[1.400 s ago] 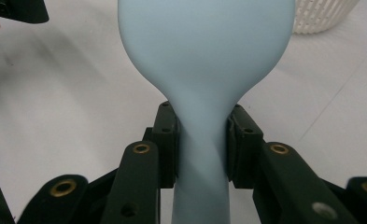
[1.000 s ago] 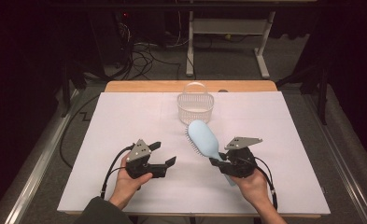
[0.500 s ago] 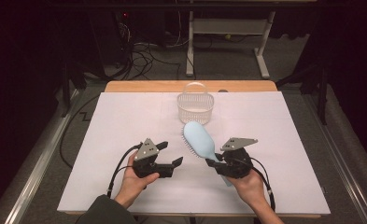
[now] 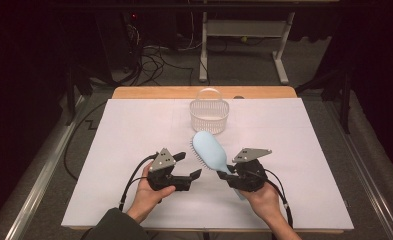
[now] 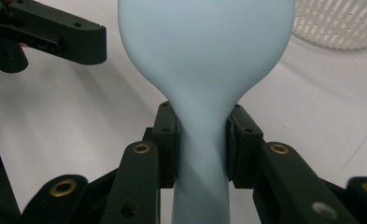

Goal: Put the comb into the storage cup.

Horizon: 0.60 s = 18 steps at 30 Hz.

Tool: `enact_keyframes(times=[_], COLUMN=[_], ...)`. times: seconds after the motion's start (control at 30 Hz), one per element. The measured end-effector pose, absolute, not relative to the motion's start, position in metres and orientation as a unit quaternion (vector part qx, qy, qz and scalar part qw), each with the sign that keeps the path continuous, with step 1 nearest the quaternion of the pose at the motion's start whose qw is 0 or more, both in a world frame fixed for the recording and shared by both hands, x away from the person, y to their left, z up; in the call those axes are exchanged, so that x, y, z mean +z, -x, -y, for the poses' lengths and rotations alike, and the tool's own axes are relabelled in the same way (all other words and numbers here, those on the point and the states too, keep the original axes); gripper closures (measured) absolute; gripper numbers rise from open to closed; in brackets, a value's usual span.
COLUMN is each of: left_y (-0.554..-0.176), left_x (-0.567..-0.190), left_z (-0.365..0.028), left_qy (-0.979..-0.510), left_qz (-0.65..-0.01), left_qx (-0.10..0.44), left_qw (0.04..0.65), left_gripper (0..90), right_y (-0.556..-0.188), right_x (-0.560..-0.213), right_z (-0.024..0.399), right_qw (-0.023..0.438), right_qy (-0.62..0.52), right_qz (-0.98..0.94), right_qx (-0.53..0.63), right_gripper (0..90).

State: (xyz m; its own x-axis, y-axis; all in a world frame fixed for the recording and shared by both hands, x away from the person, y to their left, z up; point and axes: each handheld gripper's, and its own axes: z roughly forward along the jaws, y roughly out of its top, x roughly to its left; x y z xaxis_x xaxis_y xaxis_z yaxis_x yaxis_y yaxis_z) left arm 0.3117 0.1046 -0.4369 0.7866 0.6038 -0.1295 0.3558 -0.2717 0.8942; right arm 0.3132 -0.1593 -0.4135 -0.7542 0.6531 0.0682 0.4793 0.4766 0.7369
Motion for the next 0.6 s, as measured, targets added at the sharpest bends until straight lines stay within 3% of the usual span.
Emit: enact_keyframes(times=[0.6], left_y=[-0.311], left_x=[-0.435], left_z=[-0.095], left_qy=[-0.786], left_qz=[-0.302], left_qx=[0.1], left_qw=[0.529], left_gripper=[19.9], right_y=[-0.312], right_x=[-0.416], right_z=[0.148], right_qw=[0.11], right_qy=[-0.321], right_qz=[-0.857], right_qx=[0.388], right_gripper=[70.5])
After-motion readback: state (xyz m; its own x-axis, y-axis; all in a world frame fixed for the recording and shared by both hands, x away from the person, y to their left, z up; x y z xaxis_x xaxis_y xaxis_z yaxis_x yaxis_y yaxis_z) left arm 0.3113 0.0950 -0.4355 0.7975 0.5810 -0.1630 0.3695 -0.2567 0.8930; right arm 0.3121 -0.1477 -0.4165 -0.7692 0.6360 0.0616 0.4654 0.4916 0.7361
